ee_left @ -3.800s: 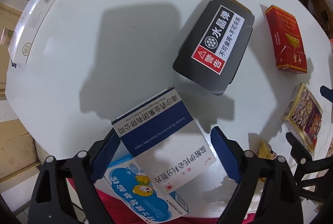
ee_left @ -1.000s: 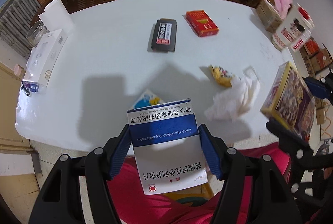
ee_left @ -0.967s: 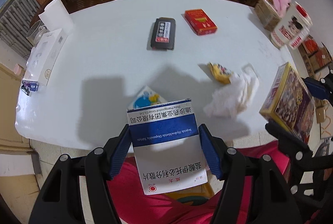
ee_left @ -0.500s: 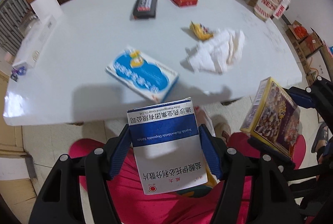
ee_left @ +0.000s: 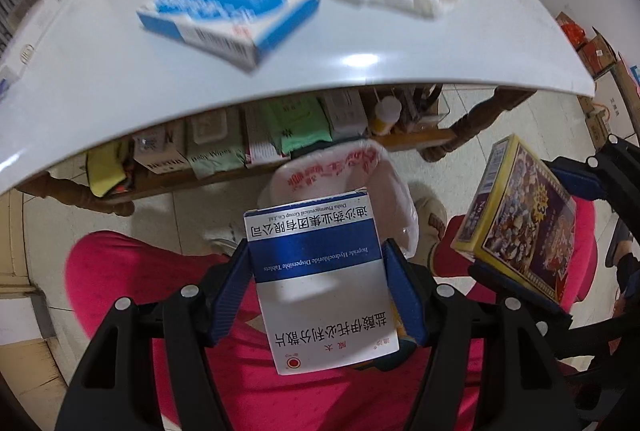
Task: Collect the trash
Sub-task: 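Carry both held boxes down into the white plastic bag under the table, then open both tools to drop the boxes into the bag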
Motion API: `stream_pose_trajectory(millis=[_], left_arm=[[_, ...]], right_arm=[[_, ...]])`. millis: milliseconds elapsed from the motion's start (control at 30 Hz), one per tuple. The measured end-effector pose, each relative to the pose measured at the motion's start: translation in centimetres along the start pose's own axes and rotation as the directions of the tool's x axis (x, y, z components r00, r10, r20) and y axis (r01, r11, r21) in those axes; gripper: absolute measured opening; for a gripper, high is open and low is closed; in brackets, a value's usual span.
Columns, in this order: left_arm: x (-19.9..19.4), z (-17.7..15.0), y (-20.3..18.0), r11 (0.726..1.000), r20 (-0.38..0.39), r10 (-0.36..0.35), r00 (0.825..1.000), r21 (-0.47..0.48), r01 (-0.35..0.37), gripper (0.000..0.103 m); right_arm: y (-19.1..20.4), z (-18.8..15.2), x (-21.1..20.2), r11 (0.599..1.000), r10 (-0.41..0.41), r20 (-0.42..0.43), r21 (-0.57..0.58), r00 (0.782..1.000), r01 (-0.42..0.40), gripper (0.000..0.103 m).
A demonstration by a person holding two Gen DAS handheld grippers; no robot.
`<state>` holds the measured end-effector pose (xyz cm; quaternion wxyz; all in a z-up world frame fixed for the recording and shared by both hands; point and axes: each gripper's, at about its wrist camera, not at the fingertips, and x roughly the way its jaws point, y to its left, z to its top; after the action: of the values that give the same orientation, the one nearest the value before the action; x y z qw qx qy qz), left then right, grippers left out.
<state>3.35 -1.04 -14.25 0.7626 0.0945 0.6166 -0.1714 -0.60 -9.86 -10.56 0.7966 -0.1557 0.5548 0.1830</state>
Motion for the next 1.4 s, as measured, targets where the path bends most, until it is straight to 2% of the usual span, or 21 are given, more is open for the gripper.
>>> stream_pose_trajectory(millis=[100, 300, 467, 733, 800, 1000, 1100, 1233, 1400], left_arm=[[1.8, -0.4, -0.2, 1.0, 0.002, 0.015, 1.0, 0.004, -0.016, 0.063], [4.9, -0.5, -0.1, 1.0, -0.008, -0.02, 1.0, 0.003, 0.02, 0.063], [8.1, 0.1, 0.3, 1.0, -0.026, -0.003, 1.0, -0.003, 0.003, 0.063], [13.9, 0.9, 0.8, 0.999, -0.108, -0.003, 0.994, -0.046, -0.002, 0.063], [15.2, 1.1, 1.0, 0.997, -0.132, -0.026, 0.991, -0.07, 0.017, 0.063], [18.8, 1.7, 1.5, 0.992, -0.188, -0.047, 0.981, -0.126, 0.023, 0.064], [20.8, 1.9, 1.9, 0.989, -0.213, -0.028, 0.977, -0.146, -0.004, 0.064], [23.7, 1.9, 2.9, 0.981, -0.261, -0.06, 0.964, -0.194, 0.008, 0.064], [25.1, 2.1, 2.9, 0.983, -0.269, -0.031, 0.963, -0.182, -0.019, 0.064]], right_arm=[[0.0, -0.7, 1.7, 1.0, -0.011, -0.017, 0.008, 1.0, 0.012, 0.062], [-0.4, -1.2, 4.8, 0.999, -0.002, -0.045, 0.045, 0.999, 0.004, 0.062], [-1.3, -1.5, 8.4, 0.995, 0.012, -0.059, 0.1, 0.998, -0.006, 0.062], [-1.8, -3.4, 15.3, 0.98, 0.041, -0.108, 0.2, 0.993, -0.018, 0.062], [-1.7, -3.9, 16.7, 0.976, 0.043, -0.125, 0.215, 0.991, -0.016, 0.062], [-2.4, -4.8, 19.9, 0.962, 0.066, -0.158, 0.273, 0.985, -0.02, 0.062], [-2.6, -4.9, 21.6, 0.955, 0.079, -0.173, 0.297, 0.982, -0.025, 0.062], [-2.5, -5.1, 24.1, 0.949, 0.087, -0.189, 0.316, 0.978, -0.024, 0.062], [-2.8, -5.9, 26.3, 0.942, 0.098, -0.204, 0.334, 0.974, -0.025, 0.062]])
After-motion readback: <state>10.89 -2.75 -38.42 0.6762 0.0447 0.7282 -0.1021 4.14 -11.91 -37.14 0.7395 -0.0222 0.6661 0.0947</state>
